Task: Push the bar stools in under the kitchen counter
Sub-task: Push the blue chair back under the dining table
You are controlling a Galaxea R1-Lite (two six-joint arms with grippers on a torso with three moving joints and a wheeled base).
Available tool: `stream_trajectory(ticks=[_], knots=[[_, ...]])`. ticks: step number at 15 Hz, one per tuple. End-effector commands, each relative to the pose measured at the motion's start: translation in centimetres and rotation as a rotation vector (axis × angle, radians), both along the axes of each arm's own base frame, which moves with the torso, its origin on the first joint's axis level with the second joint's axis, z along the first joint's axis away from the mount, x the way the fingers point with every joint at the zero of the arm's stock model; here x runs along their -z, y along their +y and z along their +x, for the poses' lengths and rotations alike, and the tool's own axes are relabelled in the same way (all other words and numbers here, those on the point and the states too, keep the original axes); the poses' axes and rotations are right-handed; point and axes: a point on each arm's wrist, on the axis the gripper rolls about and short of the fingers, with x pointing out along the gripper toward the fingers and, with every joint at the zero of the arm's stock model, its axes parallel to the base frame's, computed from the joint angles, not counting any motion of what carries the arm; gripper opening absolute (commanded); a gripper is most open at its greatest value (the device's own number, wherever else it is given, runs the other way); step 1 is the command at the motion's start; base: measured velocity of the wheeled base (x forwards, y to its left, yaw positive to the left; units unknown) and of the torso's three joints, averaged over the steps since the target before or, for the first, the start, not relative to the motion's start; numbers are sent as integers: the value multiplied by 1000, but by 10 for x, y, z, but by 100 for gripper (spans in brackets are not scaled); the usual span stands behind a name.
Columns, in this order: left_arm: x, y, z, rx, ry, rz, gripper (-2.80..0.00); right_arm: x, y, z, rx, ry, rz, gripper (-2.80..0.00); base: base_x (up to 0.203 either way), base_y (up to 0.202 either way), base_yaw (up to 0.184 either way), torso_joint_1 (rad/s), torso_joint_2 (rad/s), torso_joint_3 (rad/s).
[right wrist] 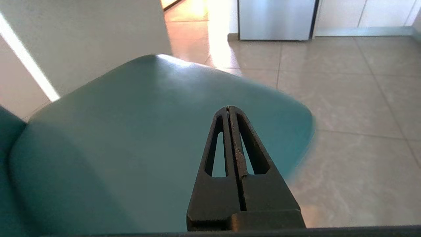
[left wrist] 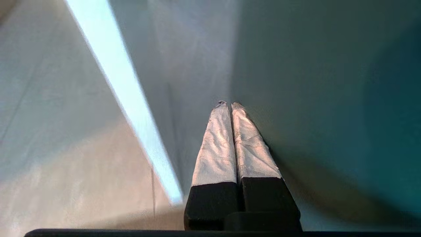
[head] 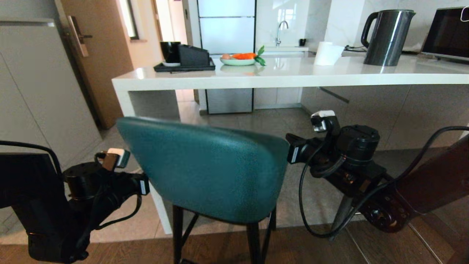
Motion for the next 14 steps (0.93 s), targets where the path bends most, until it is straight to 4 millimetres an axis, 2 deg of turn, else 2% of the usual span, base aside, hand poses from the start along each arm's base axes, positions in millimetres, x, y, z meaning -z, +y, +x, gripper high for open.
stream_trajectory(ticks=[1,3,5,8,10,12,14], knots=[[6,23,17,-35,-23,-5,-280,10,-2,-8,-5,27,-14,-280,0,0,0,0,0,0],[8,43,28,-27,-40,-12,-280,14,-3,-22,-12,36,-16,-280,0,0,0,0,0,0],[12,51,34,-7,-47,-16,-280,14,-4,-40,-13,36,-16,-280,0,0,0,0,0,0],[3,62,59,-18,-140,-6,-280,5,-3,-94,-91,57,-17,-280,0,0,0,0,0,0],[-2,60,72,32,-151,-8,-280,12,-8,-119,-124,125,-39,-280,0,0,0,0,0,0],[1,51,80,73,-156,-10,-280,25,-10,-128,-142,196,-82,-280,0,0,0,0,0,0],[8,40,89,104,-160,-12,-280,38,-1,-131,-180,245,-116,-280,0,0,0,0,0,0]])
